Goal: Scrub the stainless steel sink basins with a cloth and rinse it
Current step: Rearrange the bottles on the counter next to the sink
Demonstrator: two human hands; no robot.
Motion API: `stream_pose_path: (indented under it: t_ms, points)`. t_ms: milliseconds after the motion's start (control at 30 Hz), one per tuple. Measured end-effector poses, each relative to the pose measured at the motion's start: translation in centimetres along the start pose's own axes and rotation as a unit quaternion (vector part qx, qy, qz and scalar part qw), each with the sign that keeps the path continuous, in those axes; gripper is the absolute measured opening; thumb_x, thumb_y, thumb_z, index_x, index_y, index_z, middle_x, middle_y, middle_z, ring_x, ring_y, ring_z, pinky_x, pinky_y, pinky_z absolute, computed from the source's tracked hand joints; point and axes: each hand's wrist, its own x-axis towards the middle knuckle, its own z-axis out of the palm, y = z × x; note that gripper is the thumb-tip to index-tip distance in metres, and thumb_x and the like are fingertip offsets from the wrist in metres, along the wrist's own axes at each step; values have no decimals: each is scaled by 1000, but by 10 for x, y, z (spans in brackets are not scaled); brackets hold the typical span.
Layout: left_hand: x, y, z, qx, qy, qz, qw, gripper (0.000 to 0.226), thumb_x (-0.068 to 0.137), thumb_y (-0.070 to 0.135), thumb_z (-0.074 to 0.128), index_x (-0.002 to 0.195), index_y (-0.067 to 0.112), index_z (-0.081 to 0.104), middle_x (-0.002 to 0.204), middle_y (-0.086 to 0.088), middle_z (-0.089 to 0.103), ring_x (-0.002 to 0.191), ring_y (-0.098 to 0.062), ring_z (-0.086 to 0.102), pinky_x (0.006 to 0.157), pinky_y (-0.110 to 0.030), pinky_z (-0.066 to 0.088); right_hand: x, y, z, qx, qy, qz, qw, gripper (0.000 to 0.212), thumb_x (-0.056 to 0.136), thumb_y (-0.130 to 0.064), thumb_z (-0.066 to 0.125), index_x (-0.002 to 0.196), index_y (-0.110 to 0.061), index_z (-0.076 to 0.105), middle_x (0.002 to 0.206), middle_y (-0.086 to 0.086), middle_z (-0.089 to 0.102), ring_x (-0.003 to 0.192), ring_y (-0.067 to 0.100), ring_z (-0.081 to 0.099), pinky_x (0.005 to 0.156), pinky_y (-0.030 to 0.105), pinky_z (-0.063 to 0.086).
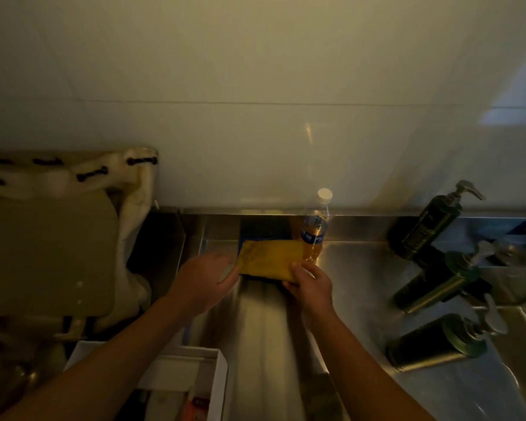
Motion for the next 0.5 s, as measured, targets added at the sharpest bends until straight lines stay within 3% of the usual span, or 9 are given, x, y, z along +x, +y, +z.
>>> stream_pose_path:
  t_ms: [167, 300, 400, 500]
  points:
    - [-3, -9, -1, 6, 23, -14, 1000, 35, 94, 45, 45, 92, 18, 68, 83, -2, 64, 72, -23, 60, 64, -26, 33, 36, 10, 25, 10, 12, 41, 999, 38, 90, -15, 70, 126, -7, 61, 122, 12, 62, 104, 26, 65, 71, 29, 59]
    - [-5, -8, -3, -28, 20, -29, 999, 36, 93, 47, 44, 92, 20, 68, 84, 1, 64, 74, -20, 60, 65, -25, 33, 42, 14, 23, 91, 76, 72, 990, 26, 83, 4, 68, 107, -6, 68, 114, 17, 67, 103, 29, 66, 84, 37, 58]
    - [-3, -5, -3, -37, 3, -40, 999, 41, 93, 52, 40, 98, 21, 68, 89, 5, 64, 78, -15, 59, 67, -26, 35, 47, 16, 20, 56, 112, 65, 990, 22, 79, 3, 71, 93, -13, 71, 109, 15, 69, 98, 28, 68, 81, 36, 59]
    - [1, -4, 0, -18, -8, -42, 999, 45, 93, 53, 38, 103, 21, 68, 94, 3, 67, 83, -18, 62, 68, -29, 42, 52, 14, 19, 32, 102, 52, 993, 22, 81, -3, 72, 97, -18, 72, 108, 11, 69, 99, 26, 68, 86, 37, 58]
